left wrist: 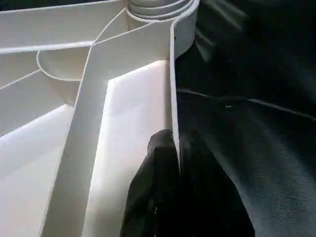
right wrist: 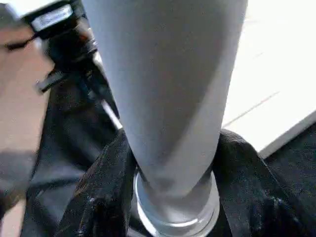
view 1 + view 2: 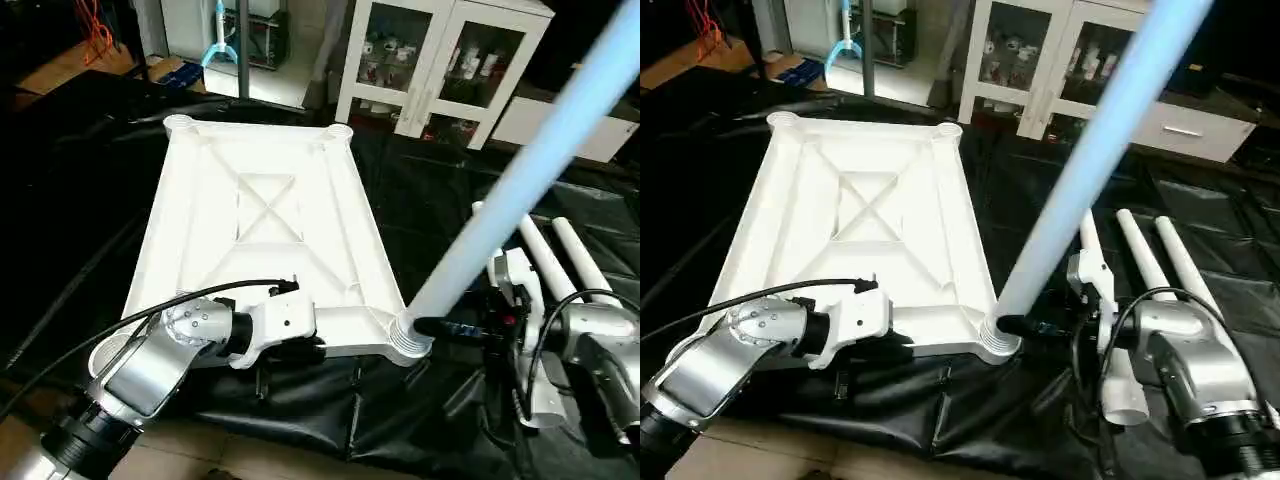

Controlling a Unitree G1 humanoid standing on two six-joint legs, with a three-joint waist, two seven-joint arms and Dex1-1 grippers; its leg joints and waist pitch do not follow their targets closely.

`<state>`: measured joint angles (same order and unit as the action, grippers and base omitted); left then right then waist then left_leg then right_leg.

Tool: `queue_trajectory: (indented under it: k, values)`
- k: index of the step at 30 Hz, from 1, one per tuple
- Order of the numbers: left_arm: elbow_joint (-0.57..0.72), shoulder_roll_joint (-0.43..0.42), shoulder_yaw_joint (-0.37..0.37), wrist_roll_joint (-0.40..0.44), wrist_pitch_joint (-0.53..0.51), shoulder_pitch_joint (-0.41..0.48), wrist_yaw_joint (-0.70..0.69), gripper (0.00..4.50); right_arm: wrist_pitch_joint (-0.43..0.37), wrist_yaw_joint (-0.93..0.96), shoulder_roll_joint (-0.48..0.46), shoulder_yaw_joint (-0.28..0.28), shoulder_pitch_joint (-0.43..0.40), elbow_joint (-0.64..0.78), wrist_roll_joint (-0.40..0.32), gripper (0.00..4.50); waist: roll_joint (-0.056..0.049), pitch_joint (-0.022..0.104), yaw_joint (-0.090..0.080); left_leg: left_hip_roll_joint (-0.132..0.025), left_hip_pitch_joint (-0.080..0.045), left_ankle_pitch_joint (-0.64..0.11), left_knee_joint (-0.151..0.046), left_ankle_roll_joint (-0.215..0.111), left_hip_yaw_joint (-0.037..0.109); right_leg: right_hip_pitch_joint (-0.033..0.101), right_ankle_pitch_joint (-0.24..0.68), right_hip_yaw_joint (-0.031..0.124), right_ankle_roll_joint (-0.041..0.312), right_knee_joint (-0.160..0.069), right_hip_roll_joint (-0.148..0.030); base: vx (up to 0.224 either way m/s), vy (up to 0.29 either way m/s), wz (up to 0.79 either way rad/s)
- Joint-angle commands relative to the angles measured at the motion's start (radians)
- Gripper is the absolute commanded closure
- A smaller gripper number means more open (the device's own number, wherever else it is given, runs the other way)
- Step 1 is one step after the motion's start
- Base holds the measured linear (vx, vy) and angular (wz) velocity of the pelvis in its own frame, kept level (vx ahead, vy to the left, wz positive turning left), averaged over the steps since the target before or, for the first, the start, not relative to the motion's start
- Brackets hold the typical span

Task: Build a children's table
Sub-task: Rotate leg to tighten

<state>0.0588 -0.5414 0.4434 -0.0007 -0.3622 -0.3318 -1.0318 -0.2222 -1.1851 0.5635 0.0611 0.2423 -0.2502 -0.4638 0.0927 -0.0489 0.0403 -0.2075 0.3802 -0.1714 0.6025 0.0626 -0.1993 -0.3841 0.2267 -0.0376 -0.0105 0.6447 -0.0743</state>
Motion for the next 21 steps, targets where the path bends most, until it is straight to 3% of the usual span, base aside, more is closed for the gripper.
queue_trajectory:
  k: [1,3,4,6,7,8,9,10,11,12,14,15,16,18,21]
  values:
    - [0.002,0.029,-0.005,-0.008,-0.036,0.003,0.030,4.50,-0.002,0.122,-0.022,-0.038,0.029,-0.049,0.024,2.57,0.006,0.052,0.001,-0.031,-0.018,-0.217,-0.067,-0.010,0.015,0.023,0.216,0.036,0.189,-0.091,-0.055,0.000,0.000,0.00]
    - [-0.001,0.042,-0.016,-0.006,-0.067,-0.002,0.056,4.50,0.005,0.181,-0.043,-0.042,0.036,-0.065,0.046,2.58,0.006,0.050,-0.010,-0.028,-0.014,-0.243,-0.072,0.010,0.019,0.023,0.282,0.034,0.171,-0.096,-0.056,0.000,0.000,0.00]
    - [-0.010,0.082,-0.044,0.011,-0.154,-0.018,0.135,4.50,0.009,0.322,-0.100,-0.046,0.047,-0.088,0.093,2.59,0.009,0.050,-0.012,-0.029,-0.014,-0.247,-0.072,0.018,0.020,0.024,0.297,0.033,0.164,-0.096,-0.056,0.000,0.000,0.00]
    - [-0.017,0.107,-0.060,0.024,-0.193,-0.028,0.182,4.50,0.004,0.392,-0.132,-0.046,0.049,-0.094,0.113,2.60,0.008,0.050,-0.020,-0.026,-0.016,-0.268,-0.075,0.047,0.024,0.020,0.355,0.032,0.138,-0.102,-0.057,0.000,0.000,0.00]
    - [-0.026,0.137,-0.077,0.036,-0.236,-0.040,0.232,4.50,-0.001,0.475,-0.168,-0.048,0.053,-0.103,0.137,2.61,0.011,0.052,-0.019,-0.027,-0.018,-0.270,-0.074,0.047,0.025,0.021,0.356,0.032,0.135,-0.103,-0.058,0.000,0.000,0.00]
    - [-0.036,0.173,-0.097,0.044,-0.283,-0.053,0.283,4.50,-0.006,0.583,-0.215,-0.050,0.060,-0.117,0.171,2.61,0.004,0.049,-0.022,-0.026,-0.020,-0.278,-0.074,0.049,0.022,0.012,0.349,0.035,0.136,-0.104,-0.055,0.000,0.000,0.00]
    - [-0.044,0.198,-0.108,0.052,-0.313,-0.063,0.318,4.50,-0.010,0.674,-0.253,-0.052,0.069,-0.133,0.200,2.62,0.005,0.049,-0.029,-0.022,-0.021,-0.296,-0.074,0.057,0.023,0.010,0.372,0.033,0.129,-0.107,-0.054,0.000,0.000,0.00]
    - [-0.056,0.233,-0.119,0.069,-0.352,-0.078,0.371,4.50,-0.009,0.848,-0.318,-0.061,0.086,-0.167,0.257,2.62,0.007,0.051,-0.031,-0.025,-0.022,-0.295,-0.075,0.064,0.024,0.011,0.371,0.034,0.125,-0.106,-0.055,0.000,0.000,0.00]
    - [-0.061,0.245,-0.120,0.078,-0.364,-0.083,0.391,4.50,-0.007,0.920,-0.344,-0.066,0.094,-0.183,0.281,2.62,0.006,0.053,-0.040,-0.021,-0.018,-0.297,-0.076,0.076,0.027,0.008,0.370,0.032,0.116,-0.104,-0.053,0.000,0.000,0.00]
    - [-0.066,0.251,-0.119,0.080,-0.365,-0.086,0.397,4.50,-0.003,0.965,-0.360,-0.070,0.100,-0.195,0.293,2.62,-0.002,0.059,-0.040,-0.020,-0.014,-0.294,-0.077,0.080,0.032,0.019,0.343,0.030,0.103,-0.100,-0.052,0.000,0.000,0.00]
    - [-0.086,0.276,-0.107,0.088,-0.365,-0.099,0.421,4.50,0.025,1.140,-0.449,-0.084,0.131,-0.238,0.321,2.63,0.000,0.056,-0.044,-0.019,-0.019,-0.306,-0.075,0.076,0.026,0.003,0.305,0.033,0.102,-0.104,-0.048,0.000,0.000,0.00]
    - [-0.092,0.289,-0.097,0.093,-0.365,-0.104,0.429,4.50,0.045,1.200,-0.498,-0.081,0.147,-0.250,0.328,2.63,-0.001,0.058,-0.048,-0.017,-0.019,-0.325,-0.076,0.082,0.028,0.005,0.319,0.033,0.099,-0.103,-0.047,0.000,0.000,0.00]
    - [-0.091,0.293,-0.092,0.094,-0.368,-0.105,0.430,4.50,0.060,1.211,-0.517,-0.072,0.154,-0.251,0.337,2.64,-0.004,0.060,-0.047,-0.018,-0.019,-0.326,-0.076,0.084,0.030,0.007,0.311,0.032,0.098,-0.102,-0.048,0.000,0.000,0.00]
    - [-0.089,0.296,-0.089,0.092,-0.371,-0.106,0.429,4.50,0.076,1.204,-0.539,-0.068,0.161,-0.248,0.333,2.64,-0.005,0.064,-0.046,-0.020,-0.018,-0.300,-0.075,0.072,0.027,0.007,0.207,0.034,0.107,-0.095,-0.043,0.000,0.000,0.00]
    - [-0.080,0.288,-0.089,0.094,-0.383,-0.103,0.427,4.50,0.120,1.079,-0.568,-0.057,0.160,-0.211,0.273,2.64,-0.004,0.064,-0.045,-0.020,-0.015,-0.289,-0.073,0.051,0.023,0.012,0.141,0.035,0.121,-0.090,-0.042,0.000,0.000,0.00]
